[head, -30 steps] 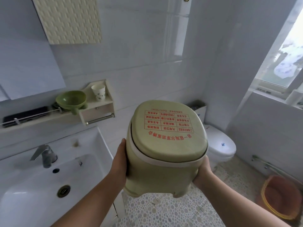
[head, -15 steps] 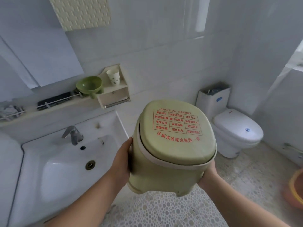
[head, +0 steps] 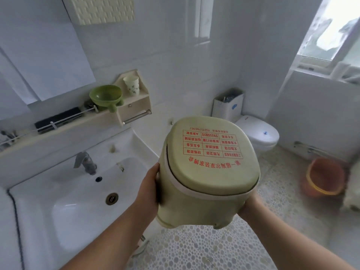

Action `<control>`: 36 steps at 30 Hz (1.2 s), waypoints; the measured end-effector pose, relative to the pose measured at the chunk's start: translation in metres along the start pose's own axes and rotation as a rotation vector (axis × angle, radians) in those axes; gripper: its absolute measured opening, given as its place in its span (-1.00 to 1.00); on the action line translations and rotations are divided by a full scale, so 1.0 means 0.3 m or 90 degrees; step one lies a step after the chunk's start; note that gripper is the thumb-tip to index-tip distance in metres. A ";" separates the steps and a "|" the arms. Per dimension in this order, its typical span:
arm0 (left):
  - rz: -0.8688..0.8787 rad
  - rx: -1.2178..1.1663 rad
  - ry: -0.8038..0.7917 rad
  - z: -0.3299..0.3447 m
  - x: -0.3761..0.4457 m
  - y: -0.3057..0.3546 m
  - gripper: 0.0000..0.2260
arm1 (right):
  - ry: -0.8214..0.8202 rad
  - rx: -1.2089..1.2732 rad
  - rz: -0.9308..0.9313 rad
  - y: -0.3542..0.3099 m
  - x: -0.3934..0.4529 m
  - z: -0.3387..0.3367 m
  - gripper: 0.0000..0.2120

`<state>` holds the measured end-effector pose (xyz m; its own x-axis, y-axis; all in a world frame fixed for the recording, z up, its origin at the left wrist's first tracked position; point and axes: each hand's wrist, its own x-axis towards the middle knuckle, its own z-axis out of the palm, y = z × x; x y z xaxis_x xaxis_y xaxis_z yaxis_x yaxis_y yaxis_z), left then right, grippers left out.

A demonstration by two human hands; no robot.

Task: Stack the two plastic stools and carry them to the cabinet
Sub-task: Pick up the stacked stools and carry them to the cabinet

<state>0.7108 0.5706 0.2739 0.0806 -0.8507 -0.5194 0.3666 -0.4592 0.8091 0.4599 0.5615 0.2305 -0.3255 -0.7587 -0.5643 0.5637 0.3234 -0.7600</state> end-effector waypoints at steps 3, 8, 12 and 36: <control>-0.006 0.014 -0.037 -0.131 -0.047 -0.001 -0.61 | 0.026 0.034 -0.021 0.115 -0.137 0.021 -0.68; -0.007 0.015 -0.022 -0.223 -0.129 -0.020 -0.60 | 0.038 0.040 -0.054 0.178 -0.347 0.035 -0.68; 0.010 0.033 -0.036 -0.239 -0.206 -0.037 -0.61 | 0.036 0.051 -0.071 0.184 -0.474 0.012 -0.69; 0.055 0.145 -0.184 -0.326 -0.392 -0.192 -0.49 | 0.104 0.178 -0.055 0.422 -0.731 -0.220 -0.70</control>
<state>0.7709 0.7222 0.2614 -0.1748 -0.9112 -0.3731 0.1519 -0.3993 0.9041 0.5524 0.8062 0.2368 -0.4863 -0.6687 -0.5624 0.7073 0.0767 -0.7028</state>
